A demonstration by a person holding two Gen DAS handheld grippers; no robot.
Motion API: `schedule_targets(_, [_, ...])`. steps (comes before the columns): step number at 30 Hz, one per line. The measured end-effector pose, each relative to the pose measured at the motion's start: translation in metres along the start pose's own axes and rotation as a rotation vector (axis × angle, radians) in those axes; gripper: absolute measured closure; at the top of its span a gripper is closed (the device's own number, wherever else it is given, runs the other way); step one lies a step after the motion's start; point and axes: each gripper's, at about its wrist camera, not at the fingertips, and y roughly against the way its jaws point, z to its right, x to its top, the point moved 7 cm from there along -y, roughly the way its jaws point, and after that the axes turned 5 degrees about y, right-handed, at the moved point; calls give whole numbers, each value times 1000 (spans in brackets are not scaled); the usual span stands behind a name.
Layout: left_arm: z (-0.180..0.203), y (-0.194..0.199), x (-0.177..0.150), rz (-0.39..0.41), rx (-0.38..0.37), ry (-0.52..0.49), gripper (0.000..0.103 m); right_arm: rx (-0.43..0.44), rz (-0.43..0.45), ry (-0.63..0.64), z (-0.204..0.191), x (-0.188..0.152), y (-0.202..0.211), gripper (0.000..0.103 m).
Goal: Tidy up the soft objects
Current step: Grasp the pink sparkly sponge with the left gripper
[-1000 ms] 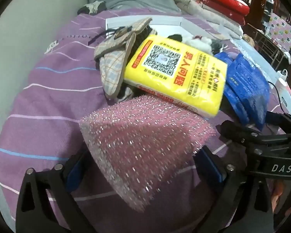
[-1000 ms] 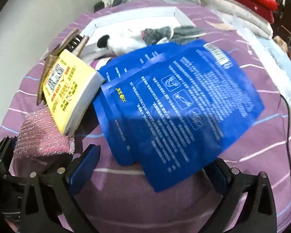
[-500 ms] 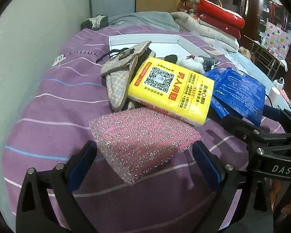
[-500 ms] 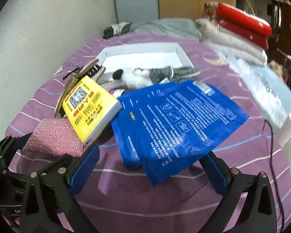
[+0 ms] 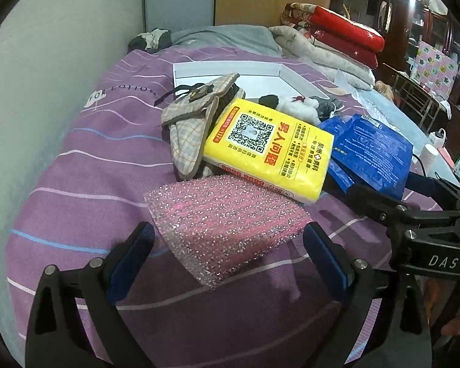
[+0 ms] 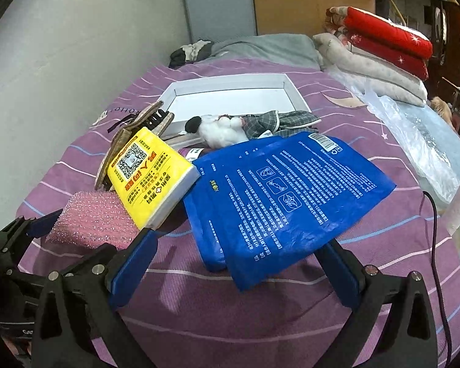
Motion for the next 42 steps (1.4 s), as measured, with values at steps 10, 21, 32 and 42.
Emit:
schedule_targets(10, [-2, 0, 0, 3, -6, 1, 5, 12, 14, 4, 6, -1, -10, 1])
schedule_targets(21, [-1, -1, 0, 1, -8, 1, 5, 12, 14, 5, 6, -1, -9, 1])
schedule_targets(32, [-1, -1, 0, 0, -8, 2, 6, 13, 16, 4, 5, -1, -10, 1])
schedule_targets(42, [0, -1, -1, -2, -8, 3, 6, 20, 17, -2, 6, -2, -13, 1])
